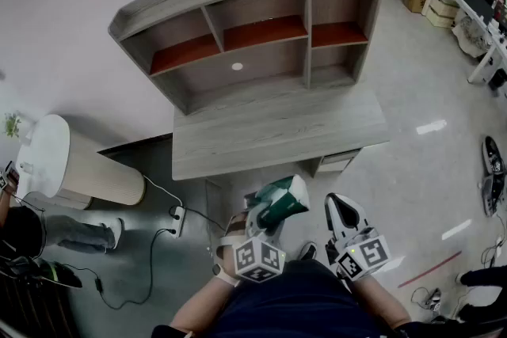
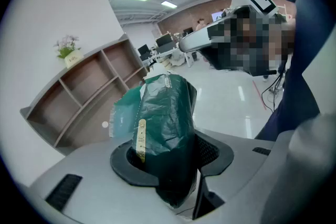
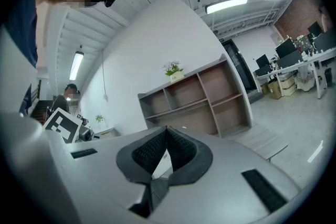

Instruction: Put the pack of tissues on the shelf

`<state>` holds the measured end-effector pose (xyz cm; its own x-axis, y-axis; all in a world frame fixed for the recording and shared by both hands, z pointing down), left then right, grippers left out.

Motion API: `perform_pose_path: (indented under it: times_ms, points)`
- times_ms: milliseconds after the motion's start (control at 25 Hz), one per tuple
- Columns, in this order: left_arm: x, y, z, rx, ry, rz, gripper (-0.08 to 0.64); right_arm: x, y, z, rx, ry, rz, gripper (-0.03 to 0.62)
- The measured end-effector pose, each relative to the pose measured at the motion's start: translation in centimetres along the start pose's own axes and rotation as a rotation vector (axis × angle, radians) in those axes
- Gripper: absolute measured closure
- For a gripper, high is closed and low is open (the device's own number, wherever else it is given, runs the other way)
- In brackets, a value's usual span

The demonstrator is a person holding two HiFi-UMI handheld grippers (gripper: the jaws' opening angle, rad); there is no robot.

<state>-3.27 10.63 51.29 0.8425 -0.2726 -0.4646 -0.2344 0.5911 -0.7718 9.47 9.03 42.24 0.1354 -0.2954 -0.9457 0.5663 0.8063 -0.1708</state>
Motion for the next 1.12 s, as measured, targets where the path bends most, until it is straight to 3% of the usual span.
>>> perform_pose_path:
  times_ms: [240,440,1120]
  points:
    - [-0.9,2.5,0.5,0.042,-0.050,0.011,0.376,-0.2,1.5,-3.1,-0.002,0.026,-0.032,0.588]
    - [-1.8,2.6,0.2,0.018,-0.001,0.035,0.376,-0.7,1.4,-4.3,0.001,0.045,-0.049,0.589]
    - [0.9,2.4,1.9,0.039,0.025,0.001,0.374,0.4,3.7,-0.6,0.047,-0.028,0.013,0.588]
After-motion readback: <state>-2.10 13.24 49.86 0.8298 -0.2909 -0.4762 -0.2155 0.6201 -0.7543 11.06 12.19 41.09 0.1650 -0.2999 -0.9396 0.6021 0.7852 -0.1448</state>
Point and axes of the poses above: the fingertips, and each gripper's own axes: y backward along the fingers, z to its right, x out of its top, the point moved 1 cm from there along y, backward along the fingers, and after that the axes turned 10 degrees about -z, right-handed, at the moved point
